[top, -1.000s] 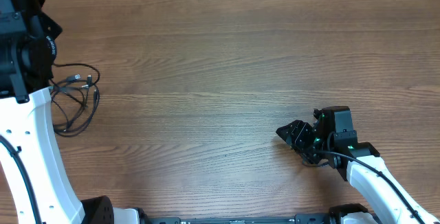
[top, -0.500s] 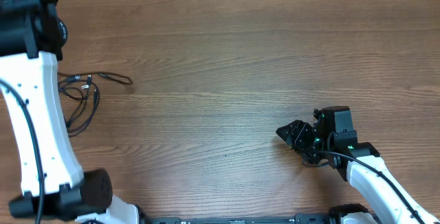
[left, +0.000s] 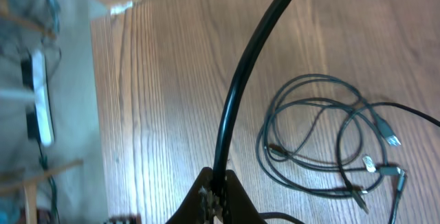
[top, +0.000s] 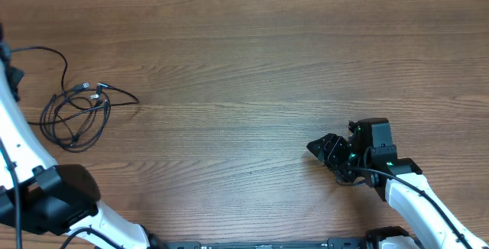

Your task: Untangle cables

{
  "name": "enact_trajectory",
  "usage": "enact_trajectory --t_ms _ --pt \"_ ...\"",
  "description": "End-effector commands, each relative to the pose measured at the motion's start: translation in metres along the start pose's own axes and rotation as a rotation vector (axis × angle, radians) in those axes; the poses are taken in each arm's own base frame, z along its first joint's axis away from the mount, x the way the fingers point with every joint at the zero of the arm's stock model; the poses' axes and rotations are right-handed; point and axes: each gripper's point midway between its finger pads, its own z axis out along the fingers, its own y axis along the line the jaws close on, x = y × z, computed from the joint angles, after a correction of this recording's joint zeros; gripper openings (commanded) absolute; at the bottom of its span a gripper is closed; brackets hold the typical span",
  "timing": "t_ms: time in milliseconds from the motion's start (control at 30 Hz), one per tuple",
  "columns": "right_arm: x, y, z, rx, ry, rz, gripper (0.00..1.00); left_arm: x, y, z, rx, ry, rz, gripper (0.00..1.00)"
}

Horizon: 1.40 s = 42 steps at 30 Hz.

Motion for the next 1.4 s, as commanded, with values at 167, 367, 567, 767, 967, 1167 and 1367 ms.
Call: enact_trajectory --t_ms 167,367,567,767,967,1167,1367 --pt "-0.001 0.001 -0.001 -0.005 -0.003 -0.005 0.67 0.016 -0.011 0.042 0.039 0.217 -0.03 1.0" --pt "-0.001 0.001 -0.001 -0.007 -0.004 -0.004 0.67 0.034 -0.036 0.034 0.184 0.317 0.048 1.0" --pt "-0.001 0.001 -0.001 -0.007 -0.004 -0.004 0.67 0.056 -0.088 0.008 0.476 0.366 0.298 1.0" --pt "-0.001 0.001 -0.001 -0.007 -0.004 -0.004 0.67 0.1 -0.137 -0.034 0.674 0.333 0.608 1.0" --pt "-0.001 0.001 -0.001 -0.006 -0.004 -0.004 0.67 0.151 -0.162 -0.069 0.73 0.301 0.835 1.0" --pt "-0.001 0.0 -0.001 -0.004 -0.001 -0.003 0.67 0.175 -0.145 -0.071 0.457 0.185 0.907 1.0" --pt "-0.001 0.0 -0.001 -0.004 -0.002 -0.003 0.67 0.186 -0.123 -0.072 0.389 0.236 0.919 0.97"
